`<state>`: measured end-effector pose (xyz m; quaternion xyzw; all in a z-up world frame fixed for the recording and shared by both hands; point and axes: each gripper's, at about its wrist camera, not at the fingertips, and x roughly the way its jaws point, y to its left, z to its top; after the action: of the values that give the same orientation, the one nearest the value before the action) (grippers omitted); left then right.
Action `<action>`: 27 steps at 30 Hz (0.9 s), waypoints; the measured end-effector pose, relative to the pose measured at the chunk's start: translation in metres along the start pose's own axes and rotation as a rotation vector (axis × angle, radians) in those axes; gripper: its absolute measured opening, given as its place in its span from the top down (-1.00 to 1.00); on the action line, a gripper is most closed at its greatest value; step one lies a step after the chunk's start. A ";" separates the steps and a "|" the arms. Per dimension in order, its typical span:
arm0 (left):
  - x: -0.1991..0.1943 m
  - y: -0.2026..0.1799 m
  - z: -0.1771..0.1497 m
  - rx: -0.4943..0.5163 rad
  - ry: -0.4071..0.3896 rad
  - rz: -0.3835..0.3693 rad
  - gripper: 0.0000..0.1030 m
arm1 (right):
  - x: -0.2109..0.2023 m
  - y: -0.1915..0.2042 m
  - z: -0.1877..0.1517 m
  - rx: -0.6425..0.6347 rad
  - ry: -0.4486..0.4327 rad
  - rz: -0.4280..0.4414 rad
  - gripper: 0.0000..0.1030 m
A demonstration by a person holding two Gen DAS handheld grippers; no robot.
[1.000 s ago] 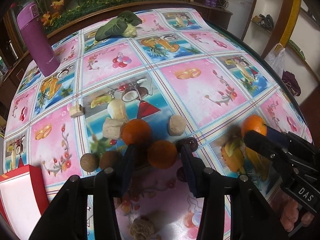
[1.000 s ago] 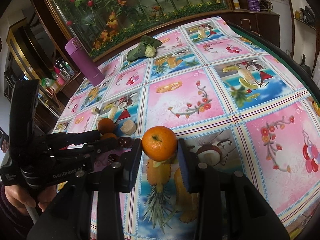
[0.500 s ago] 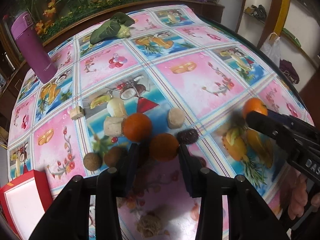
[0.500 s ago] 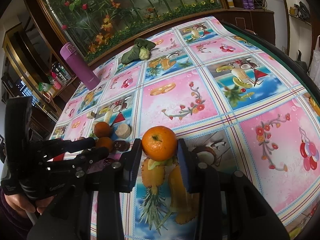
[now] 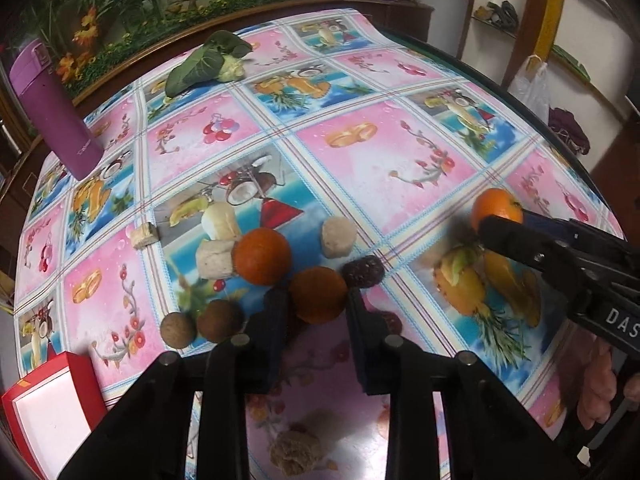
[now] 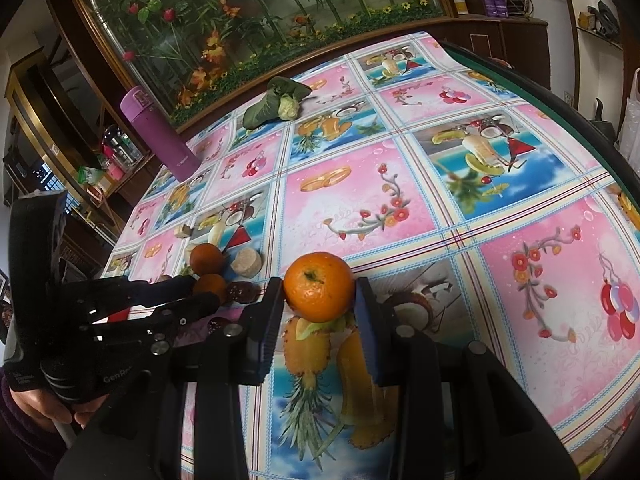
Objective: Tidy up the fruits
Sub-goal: 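Grasp a mandarin orange with the left tool while the right tool grasps another orange, then carry both oranges over the white tray and open both tools to drop them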
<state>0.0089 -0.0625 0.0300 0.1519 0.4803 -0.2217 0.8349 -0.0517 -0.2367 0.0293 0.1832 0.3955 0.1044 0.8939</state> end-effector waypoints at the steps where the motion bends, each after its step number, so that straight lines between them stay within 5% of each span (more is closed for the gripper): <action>1: -0.001 0.000 -0.001 -0.003 0.000 -0.004 0.47 | 0.000 0.001 0.000 -0.003 0.001 0.000 0.27; 8: -0.002 0.007 -0.002 -0.025 0.046 -0.001 0.40 | 0.003 0.004 -0.001 -0.008 0.008 -0.001 0.27; 13: 0.017 0.011 0.009 -0.040 0.085 0.027 -0.10 | 0.003 0.005 -0.001 -0.006 0.014 0.009 0.27; 17: 0.021 0.017 0.008 -0.088 0.088 -0.010 0.11 | 0.003 0.004 -0.002 0.000 0.008 0.008 0.27; 24: 0.011 0.023 0.000 -0.129 0.032 -0.018 0.18 | 0.006 0.006 -0.001 -0.014 0.010 -0.007 0.27; 26: 0.001 0.027 -0.002 -0.150 0.002 -0.036 0.53 | 0.004 0.007 -0.001 -0.023 -0.003 -0.021 0.27; 27: -0.007 0.030 -0.004 -0.163 -0.016 -0.044 0.53 | 0.003 0.009 -0.002 -0.032 -0.012 -0.029 0.27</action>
<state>0.0178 -0.0334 0.0356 0.0711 0.4933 -0.2015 0.8432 -0.0510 -0.2268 0.0296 0.1636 0.3909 0.0969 0.9006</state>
